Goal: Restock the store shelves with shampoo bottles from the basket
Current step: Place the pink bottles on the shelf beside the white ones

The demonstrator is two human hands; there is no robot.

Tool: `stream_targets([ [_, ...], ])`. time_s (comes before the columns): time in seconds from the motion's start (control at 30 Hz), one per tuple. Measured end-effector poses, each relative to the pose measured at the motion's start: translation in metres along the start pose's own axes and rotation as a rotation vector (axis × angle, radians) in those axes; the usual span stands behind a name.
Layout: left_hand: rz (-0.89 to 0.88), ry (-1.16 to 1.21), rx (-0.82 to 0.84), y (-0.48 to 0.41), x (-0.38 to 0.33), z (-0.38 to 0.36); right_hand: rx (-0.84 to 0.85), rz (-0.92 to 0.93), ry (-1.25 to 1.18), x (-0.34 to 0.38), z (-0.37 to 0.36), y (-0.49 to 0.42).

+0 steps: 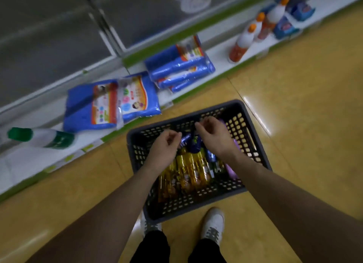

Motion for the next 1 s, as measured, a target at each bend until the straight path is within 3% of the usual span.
stream_targets([
  [0.2,0.056,-0.094,0.131,-0.052,0.055,-0.082,-0.055,-0.181,0.030,-0.113,0.004,-0.012],
  [0.43,0.122,-0.131,0.249,-0.102,0.106,-0.159,-0.071,-0.407,0.299,-0.228,-0.001,-0.031],
  [0.57,0.128,-0.149,0.260,-0.119,0.118,-0.195,-0.068,-0.458,0.503,-0.264,0.006,-0.037],
  [0.77,0.156,-0.164,0.306,-0.134,0.132,-0.232,-0.133,-0.480,0.545,-0.301,0.004,-0.049],
  [0.9,0.162,-0.191,0.345,-0.138,0.136,-0.237,-0.008,-0.500,0.846,-0.310,-0.003,-0.053],
  [1.0,0.166,-0.194,0.365,-0.137,0.136,-0.238,0.030,-0.512,0.920,-0.312,-0.005,-0.060],
])
Point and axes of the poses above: each hand's wrist, its own y-axis away from the middle knuckle, its own z-axis out of the back of the hand, x = y × z, the point moved 1 cm from there along -y, towards the middle knuckle, and after that the axes turned 5 degrees about z, right-handed, at the moved point
